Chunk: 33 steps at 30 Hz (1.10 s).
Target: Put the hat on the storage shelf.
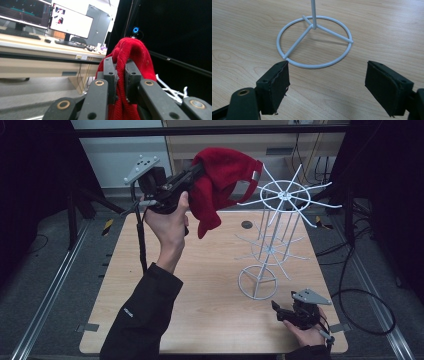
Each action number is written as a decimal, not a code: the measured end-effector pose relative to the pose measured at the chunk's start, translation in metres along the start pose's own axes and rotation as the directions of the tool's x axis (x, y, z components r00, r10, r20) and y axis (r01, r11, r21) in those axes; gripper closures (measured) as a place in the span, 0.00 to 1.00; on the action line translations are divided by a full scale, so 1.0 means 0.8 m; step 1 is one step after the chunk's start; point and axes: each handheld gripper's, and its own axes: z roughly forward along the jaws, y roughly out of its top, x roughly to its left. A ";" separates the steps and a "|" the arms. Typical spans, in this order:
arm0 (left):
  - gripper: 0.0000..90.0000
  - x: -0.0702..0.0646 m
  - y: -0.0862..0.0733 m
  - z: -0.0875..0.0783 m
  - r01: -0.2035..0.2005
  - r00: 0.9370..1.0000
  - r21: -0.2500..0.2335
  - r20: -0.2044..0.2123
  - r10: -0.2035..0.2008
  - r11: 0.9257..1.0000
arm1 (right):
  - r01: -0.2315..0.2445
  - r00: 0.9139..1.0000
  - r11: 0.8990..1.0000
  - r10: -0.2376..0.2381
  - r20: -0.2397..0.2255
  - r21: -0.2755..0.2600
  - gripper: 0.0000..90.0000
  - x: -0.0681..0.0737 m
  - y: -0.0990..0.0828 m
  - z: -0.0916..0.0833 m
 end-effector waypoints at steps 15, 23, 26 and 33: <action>0.90 0.033 -0.049 0.002 0.007 0.998 0.129 -0.056 0.000 0.992 | 0.000 1.000 1.000 0.000 0.001 0.007 0.22 0.001 0.000 0.001; 0.87 0.036 -0.075 0.002 -0.022 0.998 0.189 -0.050 0.031 0.982 | 0.006 1.000 1.000 -0.006 0.001 0.009 0.22 0.002 0.000 0.001; 0.86 0.034 -0.082 0.002 -0.042 0.998 0.211 -0.043 0.052 0.977 | 0.011 1.000 1.000 -0.011 0.004 0.006 0.22 0.002 0.000 0.001; 0.79 0.030 -0.090 -0.012 -0.111 0.993 0.214 -0.022 0.119 0.971 | 0.015 1.000 1.000 -0.015 0.004 0.009 0.22 0.002 -0.001 0.002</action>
